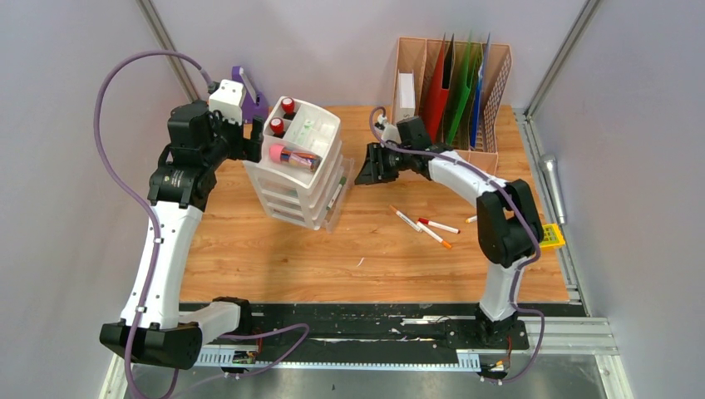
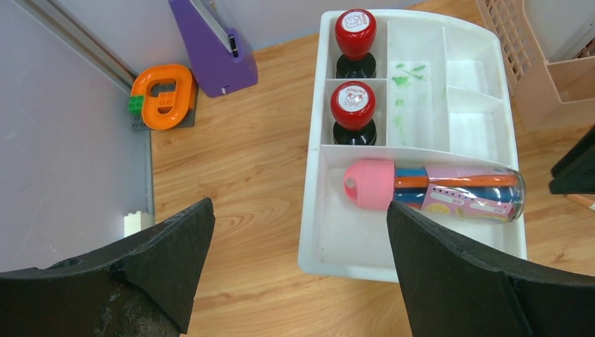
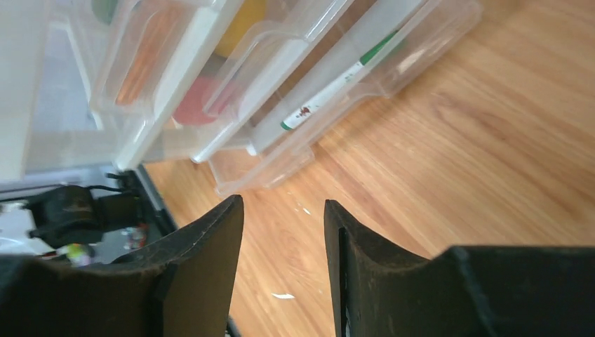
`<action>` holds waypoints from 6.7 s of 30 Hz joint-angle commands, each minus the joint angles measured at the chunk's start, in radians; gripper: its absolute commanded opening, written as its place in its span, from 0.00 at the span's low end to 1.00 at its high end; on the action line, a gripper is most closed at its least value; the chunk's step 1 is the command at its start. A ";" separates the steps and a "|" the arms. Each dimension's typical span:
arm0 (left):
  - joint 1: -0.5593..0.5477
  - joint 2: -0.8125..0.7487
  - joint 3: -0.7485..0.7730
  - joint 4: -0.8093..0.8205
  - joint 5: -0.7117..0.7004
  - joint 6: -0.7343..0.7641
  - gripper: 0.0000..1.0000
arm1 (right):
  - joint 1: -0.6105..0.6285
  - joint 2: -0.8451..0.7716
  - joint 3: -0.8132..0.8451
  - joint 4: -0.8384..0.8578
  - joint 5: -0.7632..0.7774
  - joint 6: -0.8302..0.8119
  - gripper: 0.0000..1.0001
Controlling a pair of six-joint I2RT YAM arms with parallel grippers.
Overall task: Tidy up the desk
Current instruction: Place the stationery in the drawer, then open the drawer in the storage box, then pick up the stationery from the center of the board, then place the stationery in the drawer.
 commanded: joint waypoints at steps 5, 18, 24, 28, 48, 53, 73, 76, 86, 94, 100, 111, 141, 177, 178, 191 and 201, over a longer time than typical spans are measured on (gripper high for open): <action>0.005 -0.020 -0.002 0.051 0.022 0.017 1.00 | 0.043 -0.134 -0.083 -0.001 0.097 -0.414 0.45; 0.005 -0.014 -0.008 0.063 -0.042 0.084 1.00 | 0.162 -0.124 -0.109 0.093 0.026 -1.100 0.58; 0.005 -0.004 -0.008 0.067 -0.046 0.093 1.00 | 0.219 -0.108 -0.096 0.038 0.108 -1.271 0.68; 0.004 0.006 -0.009 0.079 -0.067 0.102 1.00 | 0.263 -0.096 -0.104 0.033 0.176 -1.380 0.70; 0.005 0.035 -0.021 0.092 -0.109 0.132 1.00 | 0.384 0.019 -0.101 0.001 0.324 -1.632 0.70; 0.005 0.046 -0.019 0.088 -0.111 0.127 1.00 | 0.386 0.013 -0.121 -0.032 0.355 -1.652 0.66; 0.005 0.047 -0.013 0.087 -0.130 0.135 1.00 | 0.385 -0.126 -0.157 -0.130 0.459 -1.563 0.63; 0.005 0.047 -0.007 0.085 -0.126 0.131 1.00 | 0.377 -0.149 -0.131 -0.140 0.471 -1.462 0.65; 0.005 0.037 0.018 0.074 -0.096 0.112 1.00 | 0.242 -0.270 -0.159 -0.251 0.433 -1.125 0.67; 0.005 0.021 -0.010 0.084 -0.064 0.093 1.00 | 0.075 -0.211 -0.174 -0.302 0.390 -0.952 0.65; 0.005 0.017 -0.022 0.084 -0.056 0.087 1.00 | 0.038 -0.128 -0.188 -0.295 0.403 -0.910 0.63; 0.004 0.003 -0.042 0.084 -0.031 0.080 1.00 | 0.027 -0.034 -0.235 -0.268 0.429 -0.882 0.51; 0.004 -0.008 -0.051 0.076 -0.014 0.059 1.00 | -0.005 0.049 0.300 -0.384 -0.109 -0.211 0.00; 0.005 -0.002 -0.048 0.064 -0.022 0.059 1.00 | -0.006 0.279 0.390 -0.133 -0.033 0.287 0.24; 0.005 -0.003 -0.048 0.061 -0.023 0.060 1.00 | -0.004 0.280 0.386 -0.132 -0.030 0.291 0.27; 0.005 -0.014 -0.042 0.056 -0.017 0.063 1.00 | -0.027 0.090 0.272 -0.122 0.011 0.142 0.50; 0.004 -0.030 -0.028 0.051 0.013 0.082 1.00 | -0.058 -0.301 -0.082 -0.267 0.293 -0.493 0.50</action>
